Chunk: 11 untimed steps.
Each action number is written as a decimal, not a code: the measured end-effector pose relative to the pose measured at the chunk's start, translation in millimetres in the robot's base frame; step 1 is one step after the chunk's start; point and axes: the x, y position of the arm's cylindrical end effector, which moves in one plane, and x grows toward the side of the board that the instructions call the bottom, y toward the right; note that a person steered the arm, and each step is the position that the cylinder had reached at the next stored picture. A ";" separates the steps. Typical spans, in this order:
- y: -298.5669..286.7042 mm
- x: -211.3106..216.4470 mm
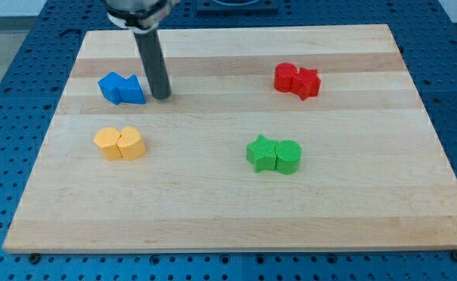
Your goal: Move your arm towards red star
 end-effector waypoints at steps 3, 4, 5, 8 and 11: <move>-2.0 50.0; -26.4 52.5; -21.9 46.2; 229.2 35.1; 329.0 -21.2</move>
